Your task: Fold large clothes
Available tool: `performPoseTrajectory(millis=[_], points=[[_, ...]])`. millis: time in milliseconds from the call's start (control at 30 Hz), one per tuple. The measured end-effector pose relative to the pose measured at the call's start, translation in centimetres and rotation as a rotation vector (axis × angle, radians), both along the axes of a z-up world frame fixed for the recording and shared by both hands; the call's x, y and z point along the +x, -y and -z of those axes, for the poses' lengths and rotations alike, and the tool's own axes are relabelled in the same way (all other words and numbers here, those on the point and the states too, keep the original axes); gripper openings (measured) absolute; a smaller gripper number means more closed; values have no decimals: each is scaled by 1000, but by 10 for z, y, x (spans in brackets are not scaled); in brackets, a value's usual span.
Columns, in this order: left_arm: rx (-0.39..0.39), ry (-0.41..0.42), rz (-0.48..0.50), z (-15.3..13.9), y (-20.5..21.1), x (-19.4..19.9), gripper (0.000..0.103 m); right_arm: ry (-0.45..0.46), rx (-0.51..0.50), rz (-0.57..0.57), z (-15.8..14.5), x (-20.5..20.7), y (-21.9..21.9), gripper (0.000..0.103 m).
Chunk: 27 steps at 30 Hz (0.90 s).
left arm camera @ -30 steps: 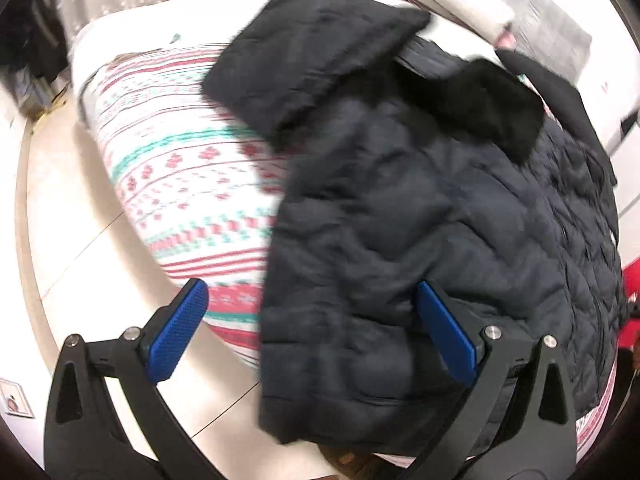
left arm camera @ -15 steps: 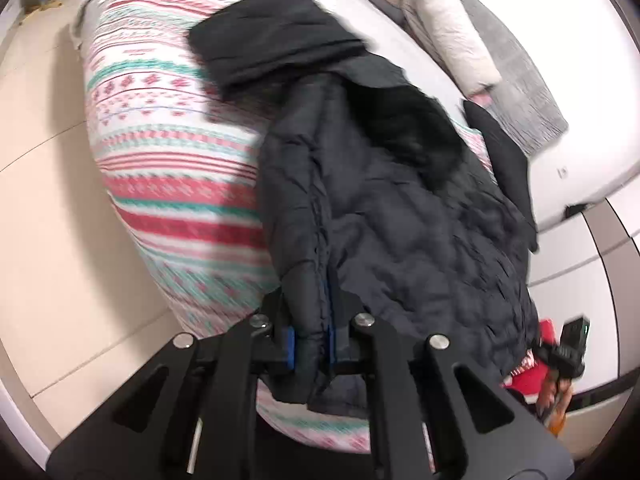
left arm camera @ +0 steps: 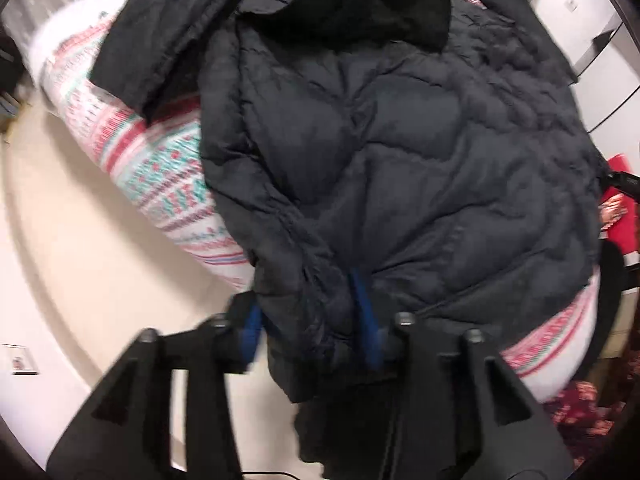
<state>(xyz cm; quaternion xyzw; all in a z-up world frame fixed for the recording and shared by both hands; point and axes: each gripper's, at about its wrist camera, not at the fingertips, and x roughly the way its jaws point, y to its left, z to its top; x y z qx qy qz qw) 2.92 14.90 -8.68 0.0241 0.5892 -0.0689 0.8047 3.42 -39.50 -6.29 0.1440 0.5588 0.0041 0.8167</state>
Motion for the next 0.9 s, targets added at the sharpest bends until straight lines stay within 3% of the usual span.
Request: performPoseTrajectory(millis=[67,133,233,333,500,667,767,900], points=[[48,12,-9,-8,4,-1,67,-37,-34,5,12,-3,-4,25],[61,42,0,-21,3,1,69,-45,-29,-4,13,-12,-4,35],[47,92,8,-42,4,2,73,-21,-31,9,-1,-10,-4,56],[14,152,8,-61,11,13,77,33,-24,3,-23,-4,-7,62],[-58,207,41,-83,42,41,78,94,11,-49,-47,21,-18,64],[-165,240,203,-91,114,80,78,155,66,-114,-63,63,-35,64],[-233,221,289,-84,158,110,78,185,95,-181,-67,87,-45,64],[-251,249,388,-71,202,151,78,234,126,-263,-67,118,-48,64]])
